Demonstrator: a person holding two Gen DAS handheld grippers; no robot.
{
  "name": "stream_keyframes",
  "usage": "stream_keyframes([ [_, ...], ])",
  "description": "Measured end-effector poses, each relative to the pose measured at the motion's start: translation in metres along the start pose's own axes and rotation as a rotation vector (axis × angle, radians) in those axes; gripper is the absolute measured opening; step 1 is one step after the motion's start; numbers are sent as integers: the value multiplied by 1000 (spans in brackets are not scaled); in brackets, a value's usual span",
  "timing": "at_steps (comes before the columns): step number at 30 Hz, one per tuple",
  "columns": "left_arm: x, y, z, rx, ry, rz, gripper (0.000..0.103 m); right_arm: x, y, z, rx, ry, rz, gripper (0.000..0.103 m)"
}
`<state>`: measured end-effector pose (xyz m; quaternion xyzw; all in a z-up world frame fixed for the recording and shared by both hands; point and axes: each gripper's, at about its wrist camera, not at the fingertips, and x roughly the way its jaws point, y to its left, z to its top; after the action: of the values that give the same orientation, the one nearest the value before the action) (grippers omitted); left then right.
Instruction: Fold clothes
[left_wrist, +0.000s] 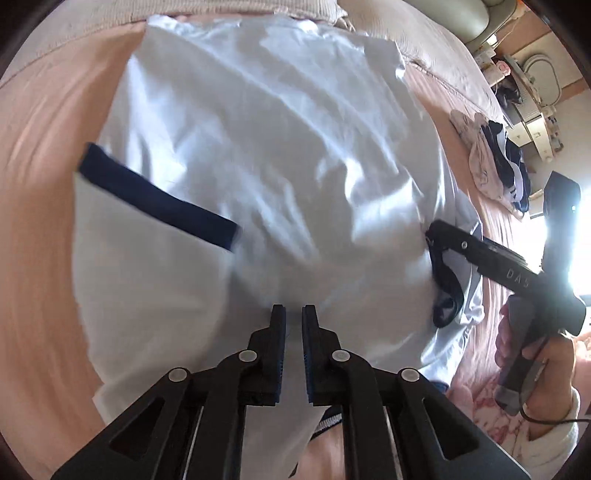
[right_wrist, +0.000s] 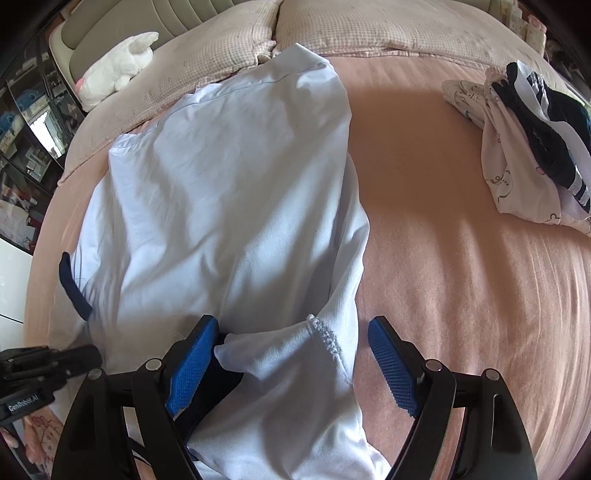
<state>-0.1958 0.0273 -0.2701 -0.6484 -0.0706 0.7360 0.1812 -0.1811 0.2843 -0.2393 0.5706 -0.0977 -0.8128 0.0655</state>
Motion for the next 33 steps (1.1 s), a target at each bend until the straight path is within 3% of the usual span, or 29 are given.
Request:
stream_keyframes([
  [1,-6,-1,-3,20,-9,-5,34,-5,-1,1,9,-15,8,83],
  [2,-16,-2,-6,41,-38,-5,63,-11,-2,2,16,-38,17,83],
  [3,-29,-3,-7,57,-85,-2,69,-17,-2,3,14,-64,19,83],
  [6,-85,9,-5,47,-319,50,70,-29,3,4,-54,-109,-32,83],
  [8,-111,30,2,-19,-399,177,70,-27,4,3,-87,-101,-72,83],
  [10,-105,61,14,-157,-277,343,70,-20,0,6,-70,-66,-67,83],
  [11,-100,77,14,-226,-216,375,70,-16,-2,7,-50,-45,-50,83],
  [13,-92,102,2,-325,-176,285,70,-11,-4,10,-15,-21,-9,83],
  [14,-84,102,-1,-316,-164,272,70,-9,-4,11,-4,-14,6,83],
  [18,-56,67,-6,-105,-186,356,69,-8,0,8,-32,-9,-10,83],
  [20,-44,49,-4,-24,-202,375,50,-10,2,4,-52,-23,-24,83],
  [21,-44,48,-2,-19,-200,355,48,-16,4,2,-55,-57,-45,83],
  [24,-43,45,4,-3,-195,296,48,-34,10,-2,-91,-172,-123,83],
  [26,-43,43,7,8,-192,256,56,-19,19,1,-157,-138,-155,83],
  [29,-42,40,13,24,-187,197,57,6,15,-7,-171,-26,-161,83],
  [33,-41,36,20,45,-180,118,59,-30,4,-1,-107,-130,-104,83],
])
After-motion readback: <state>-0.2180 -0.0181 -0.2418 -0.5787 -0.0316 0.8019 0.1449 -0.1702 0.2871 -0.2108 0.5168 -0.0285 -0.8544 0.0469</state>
